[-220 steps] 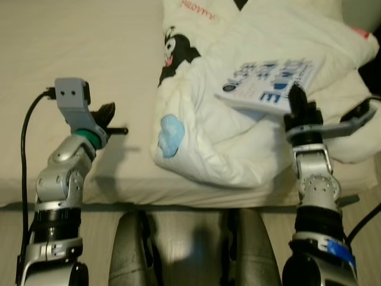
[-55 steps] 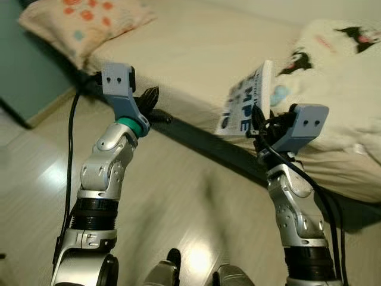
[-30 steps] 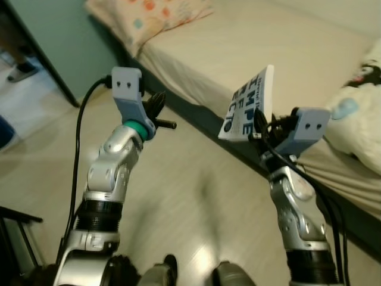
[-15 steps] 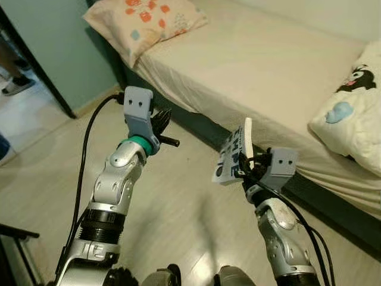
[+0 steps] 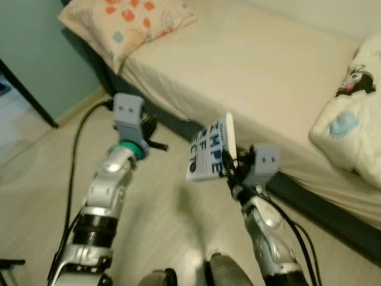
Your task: Clean up the room
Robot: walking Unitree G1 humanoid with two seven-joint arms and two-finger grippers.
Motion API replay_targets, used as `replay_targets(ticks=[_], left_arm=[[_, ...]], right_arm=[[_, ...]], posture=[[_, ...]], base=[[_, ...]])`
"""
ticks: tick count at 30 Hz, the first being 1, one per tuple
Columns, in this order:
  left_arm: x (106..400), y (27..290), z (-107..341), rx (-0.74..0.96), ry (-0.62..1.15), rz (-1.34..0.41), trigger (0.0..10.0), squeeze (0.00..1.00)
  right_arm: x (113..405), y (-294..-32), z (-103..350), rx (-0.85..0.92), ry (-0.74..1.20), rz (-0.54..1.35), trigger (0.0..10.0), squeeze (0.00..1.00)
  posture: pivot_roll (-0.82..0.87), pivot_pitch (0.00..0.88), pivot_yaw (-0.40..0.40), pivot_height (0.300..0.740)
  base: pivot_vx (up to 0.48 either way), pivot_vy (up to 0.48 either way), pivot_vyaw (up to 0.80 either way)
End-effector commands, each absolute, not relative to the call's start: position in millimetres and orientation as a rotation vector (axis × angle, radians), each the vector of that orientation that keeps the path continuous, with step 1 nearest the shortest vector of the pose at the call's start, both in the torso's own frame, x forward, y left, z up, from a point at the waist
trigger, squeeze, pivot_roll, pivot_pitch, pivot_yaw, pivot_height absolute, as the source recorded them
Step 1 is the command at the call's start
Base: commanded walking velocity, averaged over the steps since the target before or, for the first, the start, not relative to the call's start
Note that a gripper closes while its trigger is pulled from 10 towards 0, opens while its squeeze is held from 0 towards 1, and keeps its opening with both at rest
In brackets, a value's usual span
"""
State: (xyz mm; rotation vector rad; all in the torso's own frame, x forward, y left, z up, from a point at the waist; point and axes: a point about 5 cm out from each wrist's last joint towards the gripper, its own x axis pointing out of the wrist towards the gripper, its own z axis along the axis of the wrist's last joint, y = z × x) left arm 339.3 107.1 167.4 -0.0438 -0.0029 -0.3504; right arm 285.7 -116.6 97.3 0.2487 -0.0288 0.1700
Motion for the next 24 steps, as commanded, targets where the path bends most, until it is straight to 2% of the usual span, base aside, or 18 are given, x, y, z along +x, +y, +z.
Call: replay_targets(ticks=[1, 6, 14, 18, 24], left_arm=[[339.5, 114.4, 164.8, -0.027, 0.001, -0.329, 10.0, 0.0], [338.8, 114.0, 162.8, -0.027, 0.004, -0.328, 10.0, 0.0], [335.0, 118.5, 147.9, -0.035, 0.031, -0.293, 10.0, 0.0], [329.0, 142.3, 109.3, -0.098, 0.13, -0.141, 10.0, 0.0], [321.1, 153.0, 90.2, -0.085, 0.162, -0.066, 10.0, 0.0]], right_arm=[[284.8, -113.1, 98.6, 0.257, -0.052, 0.176, 10.0, 0.0], [284.9, -111.8, 99.5, 0.259, -0.058, 0.181, 10.0, 0.0], [286.0, -113.2, 98.8, 0.167, -0.065, 0.215, 10.0, 0.0], [297.1, -133.6, 112.4, 0.106, -0.116, 0.195, 10.0, 0.0], [307.4, -147.9, 125.0, 0.05, -0.154, 0.187, 10.0, 0.0]], posture=[[-0.15, 0.091, 0.112, 0.74], [-0.16, 0.09, 0.108, 0.74], [-0.16, 0.085, 0.085, 0.74], [-0.15, 0.076, 0.031, 0.74], [-0.14, 0.071, 0.005, 0.74]], base=[[0.48, 0.0, 0.0], [0.48, 0.0, 0.0], [0.416, 0.0, 0.0], [0.392, 0.0, 0.0], [0.377, 0.0, 0.0]])
